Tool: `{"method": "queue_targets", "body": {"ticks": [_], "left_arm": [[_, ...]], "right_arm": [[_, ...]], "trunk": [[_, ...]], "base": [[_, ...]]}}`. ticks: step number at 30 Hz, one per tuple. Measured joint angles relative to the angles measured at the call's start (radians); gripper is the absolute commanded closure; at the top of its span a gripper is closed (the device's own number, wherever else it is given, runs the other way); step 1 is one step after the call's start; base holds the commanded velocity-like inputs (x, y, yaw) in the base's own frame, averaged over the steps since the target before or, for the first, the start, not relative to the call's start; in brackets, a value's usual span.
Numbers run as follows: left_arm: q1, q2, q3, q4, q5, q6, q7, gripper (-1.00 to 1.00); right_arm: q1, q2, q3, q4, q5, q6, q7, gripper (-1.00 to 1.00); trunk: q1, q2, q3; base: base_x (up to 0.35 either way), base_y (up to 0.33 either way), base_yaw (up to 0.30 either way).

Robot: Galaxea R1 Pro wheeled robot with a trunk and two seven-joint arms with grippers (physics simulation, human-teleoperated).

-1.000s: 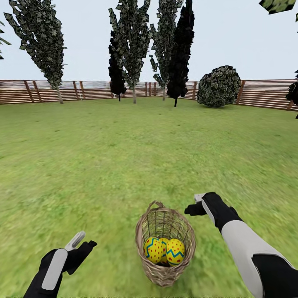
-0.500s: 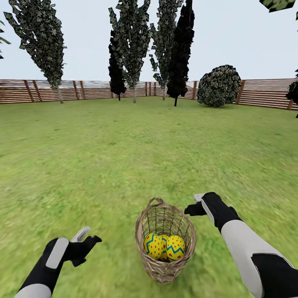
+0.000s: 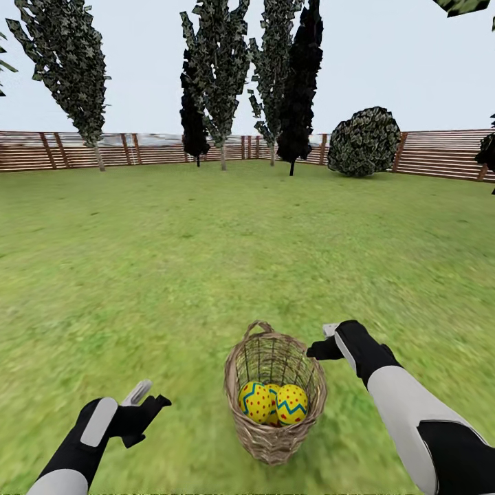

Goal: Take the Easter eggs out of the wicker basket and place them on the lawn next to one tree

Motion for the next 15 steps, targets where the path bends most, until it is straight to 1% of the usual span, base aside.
{"method": "queue_targets", "body": {"ticks": [3,4,6,7,10,11,15], "left_arm": [[0.000,-0.002,-0.001,0.002,-0.001,-0.028,0.000,-1.00],[0.000,-0.003,-0.001,0.002,-0.001,-0.039,0.000,-1.00],[0.001,-0.003,0.000,0.003,-0.001,-0.047,0.000,-1.00],[0.001,-0.003,0.000,0.003,-0.001,-0.052,0.000,-1.00],[0.001,-0.003,0.000,0.003,-0.002,-0.056,0.000,-1.00],[0.001,-0.003,0.000,0.003,-0.001,-0.058,0.000,-1.00],[0.004,-0.002,0.000,0.004,-0.002,-0.060,-0.001,-1.00]], "right_arm": [[0.000,0.001,-0.001,0.001,-0.003,0.000,-0.027,-1.00],[0.000,0.001,-0.001,0.001,-0.010,-0.001,-0.049,-1.00],[0.000,0.001,-0.001,0.001,-0.028,-0.001,-0.067,-1.00],[0.000,0.001,-0.001,0.001,-0.049,-0.002,-0.078,-1.00],[0.000,0.001,0.000,0.001,-0.074,-0.002,-0.087,-1.00],[0.000,0.001,0.000,0.001,-0.084,-0.002,-0.090,-1.00],[0.001,0.001,0.000,0.001,-0.095,-0.002,-0.094,-1.00]], "trunk": [[0.012,-0.021,-0.009],[0.015,-0.028,-0.013],[0.023,-0.042,-0.019],[0.027,-0.049,-0.022],[0.038,-0.070,-0.031],[0.038,-0.070,-0.031],[0.038,-0.070,-0.031]], "base": [[0.000,0.000,0.000],[0.000,0.000,0.000],[0.000,0.000,0.000],[0.000,0.000,0.000],[0.000,0.000,0.000],[0.000,0.000,0.000],[0.000,0.000,0.000]]}}
